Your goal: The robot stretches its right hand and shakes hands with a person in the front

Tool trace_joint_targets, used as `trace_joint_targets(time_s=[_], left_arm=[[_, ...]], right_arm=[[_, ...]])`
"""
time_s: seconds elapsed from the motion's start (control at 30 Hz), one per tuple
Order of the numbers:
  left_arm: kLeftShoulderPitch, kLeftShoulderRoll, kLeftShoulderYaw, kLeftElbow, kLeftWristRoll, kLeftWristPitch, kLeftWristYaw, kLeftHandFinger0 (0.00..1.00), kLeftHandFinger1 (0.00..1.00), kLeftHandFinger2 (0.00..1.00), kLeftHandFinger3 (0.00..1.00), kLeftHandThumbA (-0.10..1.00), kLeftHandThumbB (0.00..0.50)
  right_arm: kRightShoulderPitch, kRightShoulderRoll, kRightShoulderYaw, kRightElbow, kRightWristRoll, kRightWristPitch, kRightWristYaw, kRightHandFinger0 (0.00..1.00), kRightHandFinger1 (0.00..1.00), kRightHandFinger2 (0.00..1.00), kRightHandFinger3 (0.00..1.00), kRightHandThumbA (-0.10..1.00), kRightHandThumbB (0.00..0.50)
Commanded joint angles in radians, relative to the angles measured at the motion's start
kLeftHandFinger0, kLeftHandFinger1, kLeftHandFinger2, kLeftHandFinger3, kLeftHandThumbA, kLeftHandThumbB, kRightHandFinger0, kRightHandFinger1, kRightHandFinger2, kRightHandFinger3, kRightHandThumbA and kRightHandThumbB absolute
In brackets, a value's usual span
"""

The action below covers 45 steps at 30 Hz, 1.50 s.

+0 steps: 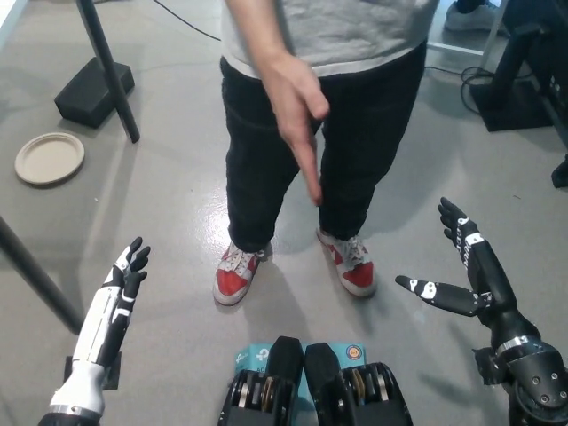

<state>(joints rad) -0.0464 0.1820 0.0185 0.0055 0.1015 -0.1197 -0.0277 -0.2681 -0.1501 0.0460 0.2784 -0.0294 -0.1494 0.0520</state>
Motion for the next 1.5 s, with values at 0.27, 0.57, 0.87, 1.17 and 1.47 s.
trace_joint_targets(time_s=[0.27, 0.57, 0.87, 1.17, 1.47], left_arm=[[0.014, -0.001, 0.012, -0.011, -0.007, -0.064, 0.01, 1.0, 1.0, 1.0, 1.0, 1.0, 0.118], [0.019, -0.005, 0.01, -0.011, 0.001, -0.055, 0.013, 1.0, 1.0, 1.0, 1.0, 1.0, 0.126], [0.015, -0.003, 0.009, -0.009, -0.021, -0.065, -0.002, 1.0, 1.0, 1.0, 1.0, 1.0, 0.111], [0.014, -0.003, 0.006, -0.024, 0.014, -0.045, 0.014, 1.0, 1.0, 1.0, 1.0, 1.0, 0.144], [0.009, -0.004, 0.009, -0.032, 0.014, -0.035, 0.01, 1.0, 1.0, 1.0, 1.0, 1.0, 0.138]], right_arm=[[-0.025, 0.04, -0.027, -0.318, 0.019, 0.098, -0.008, 1.0, 1.0, 1.0, 1.0, 1.0, 0.244], [-0.167, 0.064, 0.03, -0.491, -0.087, 0.308, 0.004, 1.0, 1.0, 1.0, 1.0, 1.0, 0.284], [-0.278, 0.08, 0.065, -0.486, -0.125, 0.4, 0.003, 1.0, 1.0, 1.0, 1.0, 1.0, 0.294], [-0.356, 0.105, 0.104, -0.334, -0.168, 0.434, -0.007, 1.0, 1.0, 1.0, 1.0, 1.0, 0.353], [-0.427, 0.127, 0.108, -0.156, -0.155, 0.45, 0.003, 1.0, 1.0, 1.0, 1.0, 1.0, 0.328]])
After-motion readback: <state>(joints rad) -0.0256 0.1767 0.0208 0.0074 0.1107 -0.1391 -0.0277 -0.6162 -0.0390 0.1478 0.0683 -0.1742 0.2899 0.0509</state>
